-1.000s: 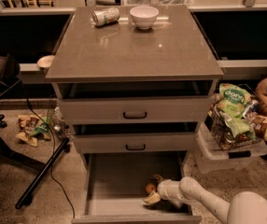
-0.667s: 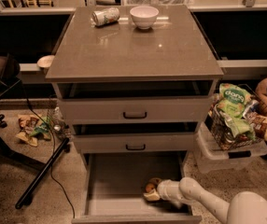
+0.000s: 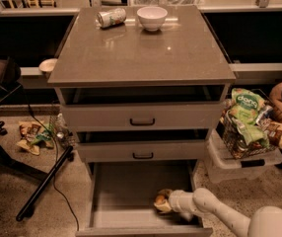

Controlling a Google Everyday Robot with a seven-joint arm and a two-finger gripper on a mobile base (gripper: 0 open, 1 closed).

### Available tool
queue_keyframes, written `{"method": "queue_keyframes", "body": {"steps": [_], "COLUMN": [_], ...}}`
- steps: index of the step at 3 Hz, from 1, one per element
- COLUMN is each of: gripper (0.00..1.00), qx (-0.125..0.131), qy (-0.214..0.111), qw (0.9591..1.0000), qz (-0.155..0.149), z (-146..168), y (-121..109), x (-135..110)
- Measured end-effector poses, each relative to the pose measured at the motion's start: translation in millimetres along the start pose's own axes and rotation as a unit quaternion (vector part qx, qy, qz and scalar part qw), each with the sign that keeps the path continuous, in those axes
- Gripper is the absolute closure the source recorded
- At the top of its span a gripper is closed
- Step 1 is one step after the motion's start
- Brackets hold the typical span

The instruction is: Pick orange from bottom drawer and place on counter

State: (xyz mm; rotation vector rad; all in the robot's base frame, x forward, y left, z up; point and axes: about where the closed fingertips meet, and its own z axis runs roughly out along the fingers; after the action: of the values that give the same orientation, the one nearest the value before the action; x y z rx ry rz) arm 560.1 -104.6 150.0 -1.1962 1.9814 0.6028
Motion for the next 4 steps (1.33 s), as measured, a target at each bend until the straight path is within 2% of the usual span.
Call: {"method": "queue_keyframes", "body": {"steps": [1, 2, 3, 4], "gripper": [1.00, 1.00, 1.00, 1.00], "qx": [-0.007, -0.033, -0.033, -0.015], "qy": [-0.020, -0.038, -0.038, -0.032], "qw": [0.9996, 0.9978, 0.9978, 0.9964], "qz": [-0.019, -0.044, -0.044, -0.077], "z": [-42, -78, -78, -105], "y": [-1, 7, 7, 6], "x": [-25, -55, -55, -73]}}
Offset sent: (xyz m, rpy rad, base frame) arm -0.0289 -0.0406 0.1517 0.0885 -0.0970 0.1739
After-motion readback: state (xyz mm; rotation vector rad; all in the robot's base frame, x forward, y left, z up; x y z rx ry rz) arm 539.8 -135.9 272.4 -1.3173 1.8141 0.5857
